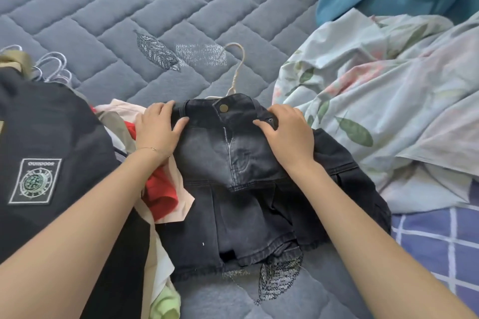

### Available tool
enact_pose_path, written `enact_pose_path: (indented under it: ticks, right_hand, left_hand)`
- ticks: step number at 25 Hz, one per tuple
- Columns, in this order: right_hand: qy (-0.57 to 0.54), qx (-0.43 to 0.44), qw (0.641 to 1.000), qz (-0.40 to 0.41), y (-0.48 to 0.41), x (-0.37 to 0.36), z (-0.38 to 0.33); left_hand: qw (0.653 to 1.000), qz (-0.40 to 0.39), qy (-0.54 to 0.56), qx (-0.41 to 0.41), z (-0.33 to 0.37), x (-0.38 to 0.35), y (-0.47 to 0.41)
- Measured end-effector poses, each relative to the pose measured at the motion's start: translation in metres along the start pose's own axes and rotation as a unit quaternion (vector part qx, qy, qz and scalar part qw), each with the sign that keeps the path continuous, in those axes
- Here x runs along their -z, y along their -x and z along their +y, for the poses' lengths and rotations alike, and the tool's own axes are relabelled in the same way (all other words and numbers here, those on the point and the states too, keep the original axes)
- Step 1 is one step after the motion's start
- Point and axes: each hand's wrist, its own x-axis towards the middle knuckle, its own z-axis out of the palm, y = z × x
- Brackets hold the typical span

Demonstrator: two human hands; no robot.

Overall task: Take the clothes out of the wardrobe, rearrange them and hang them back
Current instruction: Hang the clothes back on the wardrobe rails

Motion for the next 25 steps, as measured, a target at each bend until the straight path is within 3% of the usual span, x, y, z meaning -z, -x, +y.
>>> enact_pose_path:
  ticks: [8,13,20,25]
  right_hand:
    - [-0.057,0.046,0.996,0.053,0.032,0.100,-0.062]
    - [-0.044,0.069,0.992,0.096,0.046,0.177,-0.085]
    - [-0.071,0.081,0.986,0.131,0.077,0.283,-0.098]
    - [-0.147,0.091,0.983,0.058,0.098,0.352,-0.132]
  left_hand:
    - [0.990,-0.065,0.120,-0.024,0.023,0.097,0.020]
    - [0.983,-0.045,0.171,-0.057,0.056,0.161,0.048]
    - [0.972,0.047,0.200,-0.114,0.103,0.254,0.099]
    - [0.963,0.160,0.181,-0.119,0.123,0.347,0.150]
